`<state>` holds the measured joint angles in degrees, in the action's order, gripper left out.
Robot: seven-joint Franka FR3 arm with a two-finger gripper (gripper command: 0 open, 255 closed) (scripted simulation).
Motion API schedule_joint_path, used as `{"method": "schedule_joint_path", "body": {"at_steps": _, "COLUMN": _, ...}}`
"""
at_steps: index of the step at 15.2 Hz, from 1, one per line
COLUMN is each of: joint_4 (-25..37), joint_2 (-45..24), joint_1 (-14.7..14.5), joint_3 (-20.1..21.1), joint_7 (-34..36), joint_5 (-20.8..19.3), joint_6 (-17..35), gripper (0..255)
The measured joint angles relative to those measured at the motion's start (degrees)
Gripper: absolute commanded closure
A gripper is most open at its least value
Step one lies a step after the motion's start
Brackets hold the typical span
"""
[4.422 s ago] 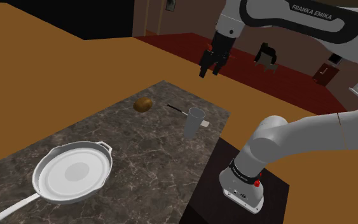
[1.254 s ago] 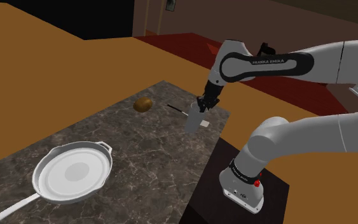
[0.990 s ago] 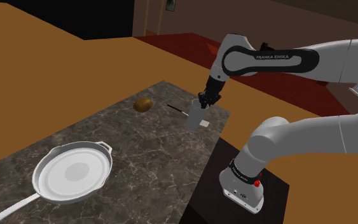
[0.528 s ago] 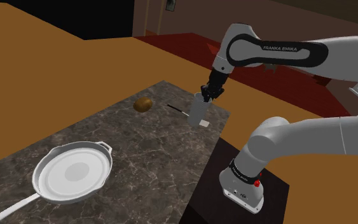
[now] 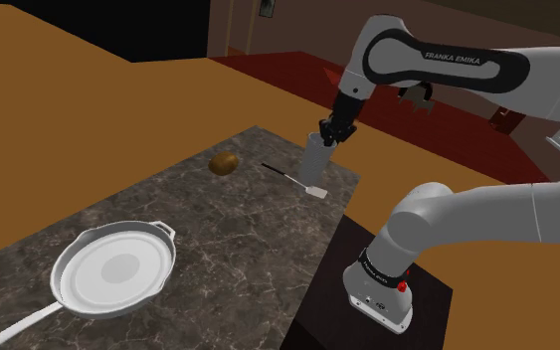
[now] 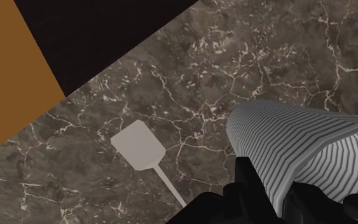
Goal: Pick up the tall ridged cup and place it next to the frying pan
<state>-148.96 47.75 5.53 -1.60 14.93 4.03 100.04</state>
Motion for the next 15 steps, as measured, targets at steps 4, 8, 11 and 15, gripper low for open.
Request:
{"method": "schedule_joint_path", "body": {"at_steps": 4, "joint_4": 3.2, "joint_2": -0.2, "joint_1": 0.0, "joint_3": 0.0, "joint_7": 0.3, "joint_5": 0.0, "joint_6": -3.0, "gripper": 255}}
{"method": "schedule_joint_path", "body": {"at_steps": 8, "joint_4": 6.5, "joint_2": -0.7, "joint_1": -0.1, "joint_3": 0.1, "joint_7": 0.6, "joint_5": 0.1, "joint_6": -5.8, "gripper": 255}}
{"method": "schedule_joint_path", "body": {"at_steps": 11, "joint_4": 9.0, "joint_2": -1.1, "joint_1": -0.1, "joint_3": 0.0, "joint_7": 0.6, "joint_5": -0.1, "joint_6": -7.9, "gripper": 255}}
{"method": "schedule_joint_path", "body": {"at_steps": 15, "joint_4": 12.6, "joint_2": -1.7, "joint_1": -0.2, "joint_3": 0.0, "joint_7": 0.9, "joint_5": -0.1, "joint_6": -10.9, "gripper": 255}}
